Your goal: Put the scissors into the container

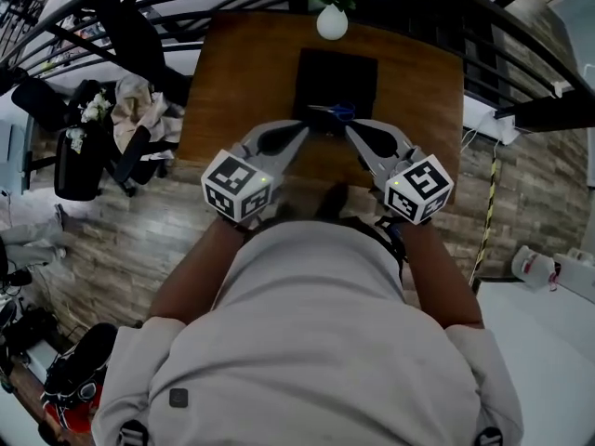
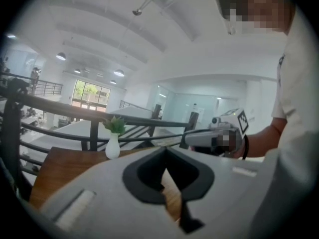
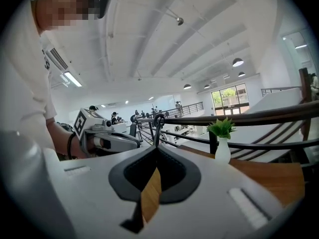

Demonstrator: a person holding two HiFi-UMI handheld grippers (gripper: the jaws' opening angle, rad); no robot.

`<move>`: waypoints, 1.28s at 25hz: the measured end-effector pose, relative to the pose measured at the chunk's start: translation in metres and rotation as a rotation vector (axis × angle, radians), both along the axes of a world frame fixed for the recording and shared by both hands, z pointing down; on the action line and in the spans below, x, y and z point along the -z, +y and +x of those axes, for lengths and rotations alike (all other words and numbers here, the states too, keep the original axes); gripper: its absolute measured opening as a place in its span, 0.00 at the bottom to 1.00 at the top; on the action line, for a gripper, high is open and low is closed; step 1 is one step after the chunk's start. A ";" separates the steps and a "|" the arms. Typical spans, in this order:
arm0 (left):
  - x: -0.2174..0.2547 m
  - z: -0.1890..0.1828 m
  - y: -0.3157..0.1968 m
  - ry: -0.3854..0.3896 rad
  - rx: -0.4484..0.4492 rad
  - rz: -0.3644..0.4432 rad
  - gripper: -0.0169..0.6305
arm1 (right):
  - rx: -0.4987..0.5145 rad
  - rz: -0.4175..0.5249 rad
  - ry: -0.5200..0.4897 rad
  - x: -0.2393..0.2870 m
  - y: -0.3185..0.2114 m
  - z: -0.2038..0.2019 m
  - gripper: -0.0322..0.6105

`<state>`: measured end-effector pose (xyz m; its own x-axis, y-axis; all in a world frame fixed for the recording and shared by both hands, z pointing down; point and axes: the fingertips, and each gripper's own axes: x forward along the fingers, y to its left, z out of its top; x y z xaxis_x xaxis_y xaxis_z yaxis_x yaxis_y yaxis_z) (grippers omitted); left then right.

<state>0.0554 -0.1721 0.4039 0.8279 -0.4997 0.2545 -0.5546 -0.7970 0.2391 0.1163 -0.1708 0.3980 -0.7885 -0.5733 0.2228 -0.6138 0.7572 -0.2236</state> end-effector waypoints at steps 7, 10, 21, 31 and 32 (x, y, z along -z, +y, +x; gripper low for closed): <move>0.010 -0.052 0.035 0.008 -0.060 0.027 0.03 | -0.064 0.015 0.004 0.005 0.033 -0.043 0.06; 0.010 -0.060 0.050 0.019 -0.090 0.035 0.03 | -0.097 0.015 0.013 0.004 0.048 -0.050 0.06; 0.019 -0.054 0.097 0.035 -0.161 0.042 0.03 | -0.172 0.014 0.016 0.008 0.101 -0.035 0.06; 0.026 0.003 0.129 0.055 -0.092 0.033 0.03 | -0.150 0.003 0.006 0.005 0.145 0.017 0.06; 0.024 0.011 0.134 0.052 -0.091 0.028 0.03 | -0.146 0.001 0.003 0.004 0.151 0.023 0.06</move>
